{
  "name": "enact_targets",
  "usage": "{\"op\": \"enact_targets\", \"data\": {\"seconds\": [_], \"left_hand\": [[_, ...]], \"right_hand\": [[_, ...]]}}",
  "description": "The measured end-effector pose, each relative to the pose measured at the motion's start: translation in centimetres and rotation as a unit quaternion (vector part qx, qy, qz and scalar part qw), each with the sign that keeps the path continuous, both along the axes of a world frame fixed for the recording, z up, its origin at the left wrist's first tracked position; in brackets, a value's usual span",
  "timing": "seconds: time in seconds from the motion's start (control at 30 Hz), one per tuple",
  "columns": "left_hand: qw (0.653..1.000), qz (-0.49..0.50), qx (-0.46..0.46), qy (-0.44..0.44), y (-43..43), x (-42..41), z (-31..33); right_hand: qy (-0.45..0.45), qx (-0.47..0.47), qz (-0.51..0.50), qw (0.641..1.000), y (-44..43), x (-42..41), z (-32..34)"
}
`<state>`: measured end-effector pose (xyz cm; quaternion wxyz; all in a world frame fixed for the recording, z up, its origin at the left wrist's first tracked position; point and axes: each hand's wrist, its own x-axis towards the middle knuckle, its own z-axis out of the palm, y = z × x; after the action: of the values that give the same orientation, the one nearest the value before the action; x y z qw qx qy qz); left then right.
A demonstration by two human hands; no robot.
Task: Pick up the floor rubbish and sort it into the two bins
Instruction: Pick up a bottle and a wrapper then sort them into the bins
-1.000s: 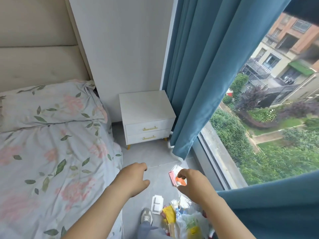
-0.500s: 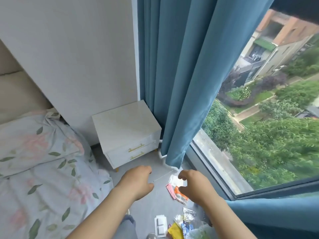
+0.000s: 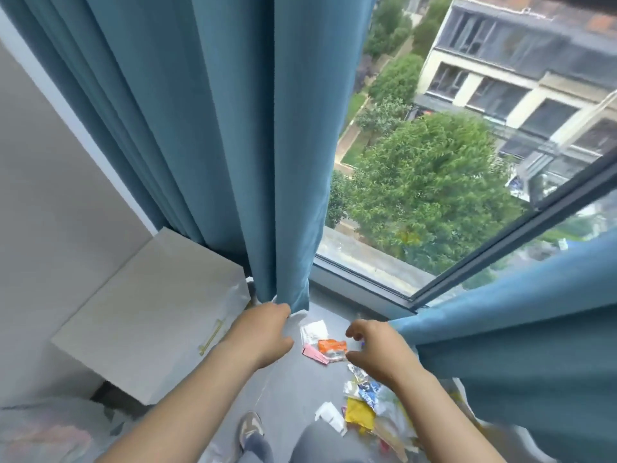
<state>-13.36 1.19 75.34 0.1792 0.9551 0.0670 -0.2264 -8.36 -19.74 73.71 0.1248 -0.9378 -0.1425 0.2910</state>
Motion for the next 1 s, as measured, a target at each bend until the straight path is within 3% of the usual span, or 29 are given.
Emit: {"op": "enact_targets", "data": {"seconds": [0.27, 0.67, 1.0], "left_hand": [[0.99, -0.14, -0.006, 0.01, -4.7, 7.7, -1.4], [0.969, -0.24, 0.022, 0.054, -8.7, 15.9, -9.2], [0.941, -0.317, 0.057, 0.099, -7.9, 21.9, -23.4]], "right_hand": [[-0.004, 0.0, -0.125, 0.992, -3.8, 2.3, -0.5], [0.033, 0.008, -0.215, 0.976, -7.4, 6.4, -8.1], [0.066, -0.02, -0.285, 0.956, -6.2, 10.0, -21.8]]}}
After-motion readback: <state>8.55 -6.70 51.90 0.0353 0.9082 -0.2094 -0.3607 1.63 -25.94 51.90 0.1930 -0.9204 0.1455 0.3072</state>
